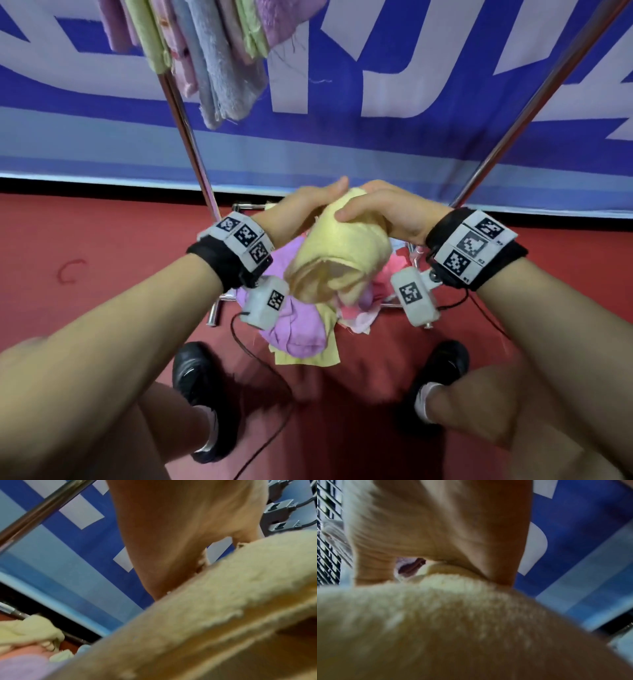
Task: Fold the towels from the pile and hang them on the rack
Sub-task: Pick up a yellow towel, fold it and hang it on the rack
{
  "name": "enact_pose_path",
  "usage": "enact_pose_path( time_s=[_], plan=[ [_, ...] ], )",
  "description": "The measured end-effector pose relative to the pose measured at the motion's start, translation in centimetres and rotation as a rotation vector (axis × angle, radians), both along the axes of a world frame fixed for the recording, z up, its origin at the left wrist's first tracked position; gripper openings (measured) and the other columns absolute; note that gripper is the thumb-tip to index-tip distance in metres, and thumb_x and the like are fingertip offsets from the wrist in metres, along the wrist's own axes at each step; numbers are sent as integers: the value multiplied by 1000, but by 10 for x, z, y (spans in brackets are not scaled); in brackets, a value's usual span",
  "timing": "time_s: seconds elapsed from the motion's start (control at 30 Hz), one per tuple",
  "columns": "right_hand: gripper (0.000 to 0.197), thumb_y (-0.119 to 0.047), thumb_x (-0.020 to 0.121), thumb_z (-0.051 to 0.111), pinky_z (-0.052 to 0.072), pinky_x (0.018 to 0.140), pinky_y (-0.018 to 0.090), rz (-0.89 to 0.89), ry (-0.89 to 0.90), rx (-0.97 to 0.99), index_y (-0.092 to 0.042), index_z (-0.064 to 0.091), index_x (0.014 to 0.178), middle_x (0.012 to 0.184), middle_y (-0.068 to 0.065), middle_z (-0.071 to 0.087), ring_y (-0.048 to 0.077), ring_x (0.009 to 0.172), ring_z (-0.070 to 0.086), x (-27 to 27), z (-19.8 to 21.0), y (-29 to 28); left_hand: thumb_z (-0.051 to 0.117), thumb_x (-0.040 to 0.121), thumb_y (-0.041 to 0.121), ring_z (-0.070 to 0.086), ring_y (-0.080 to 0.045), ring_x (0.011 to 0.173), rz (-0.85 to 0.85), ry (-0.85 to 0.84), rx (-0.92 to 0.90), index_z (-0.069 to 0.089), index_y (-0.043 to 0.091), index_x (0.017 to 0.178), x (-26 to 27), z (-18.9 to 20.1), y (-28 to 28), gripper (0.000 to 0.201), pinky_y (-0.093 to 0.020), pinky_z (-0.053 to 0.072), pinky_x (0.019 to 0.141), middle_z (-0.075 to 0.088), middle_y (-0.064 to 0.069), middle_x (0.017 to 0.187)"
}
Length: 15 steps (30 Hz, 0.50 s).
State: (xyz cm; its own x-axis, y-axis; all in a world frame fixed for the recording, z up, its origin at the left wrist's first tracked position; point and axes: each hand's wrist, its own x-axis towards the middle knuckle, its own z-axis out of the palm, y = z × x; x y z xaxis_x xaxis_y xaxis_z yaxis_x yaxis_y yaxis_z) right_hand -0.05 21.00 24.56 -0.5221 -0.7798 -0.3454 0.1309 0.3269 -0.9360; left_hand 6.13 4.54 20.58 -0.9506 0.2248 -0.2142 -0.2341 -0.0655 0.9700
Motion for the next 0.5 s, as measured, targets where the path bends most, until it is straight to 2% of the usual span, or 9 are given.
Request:
enact_pose_path(
  time_s=[0.07,0.1,0.17,0.2,0.27,0.33,0.37,0.43,0.5],
  plan=[
    [14,-15,72,68,52,72,27,29,7,-9,-9,78,78,81,9,73,19,76,69,-8,14,9,44,100,42,69,-19,102,-14,-35,100,64,8,117,13,2,7,43,-31,53,87,75,-5,107],
    [15,-14,70,67,52,71,25,31,10,-11,-8,79,77,79,7,74,18,73,70,-11,23,14,51,98,39,69,-17,94,5,-19,114,66,9,112,17,4,8,37,-31,52,84,75,-3,100],
    [21,-14,67,71,53,73,28,48,22,-3,-3,77,84,81,10,75,22,75,70,-14,41,24,66,88,36,65,-20,83,31,21,67,70,6,101,22,12,2,32,-32,49,79,72,-7,91],
    [23,-15,66,72,53,74,30,67,34,12,-2,77,85,83,13,74,25,76,69,-15,53,27,72,83,35,64,-18,75,26,32,36,68,5,94,24,20,-2,33,-29,49,73,70,-7,84],
    [13,-13,69,68,53,68,26,95,71,-6,-6,77,76,76,10,73,22,70,68,-13,82,29,82,74,33,63,-14,63,-21,25,-30,69,5,84,25,44,-13,33,-22,49,61,69,-5,74],
    [8,-12,68,65,49,58,23,55,99,-68,-7,72,68,65,6,67,17,59,63,-13,117,28,87,68,34,68,-16,65,-77,28,-90,76,6,83,28,75,-22,34,-23,52,64,72,-8,77],
    [11,-13,65,67,48,58,24,36,116,-104,-5,70,71,67,8,66,19,60,62,-13,136,26,88,68,38,69,-18,69,-78,59,-119,75,4,86,29,95,-26,41,-26,53,69,73,-11,80],
    [27,-17,63,69,50,64,30,10,146,-175,2,68,83,76,15,66,26,69,63,-13,173,22,87,67,46,68,-25,81,-39,149,-148,71,0,95,28,137,-34,56,-33,52,81,71,-14,90],
    [32,-15,67,64,56,65,31,-1,145,-242,4,69,92,81,19,69,30,73,66,-13,211,17,80,77,48,67,-26,89,-10,225,-90,73,5,104,27,185,-40,51,-34,52,84,71,-14,99]
  ],
)
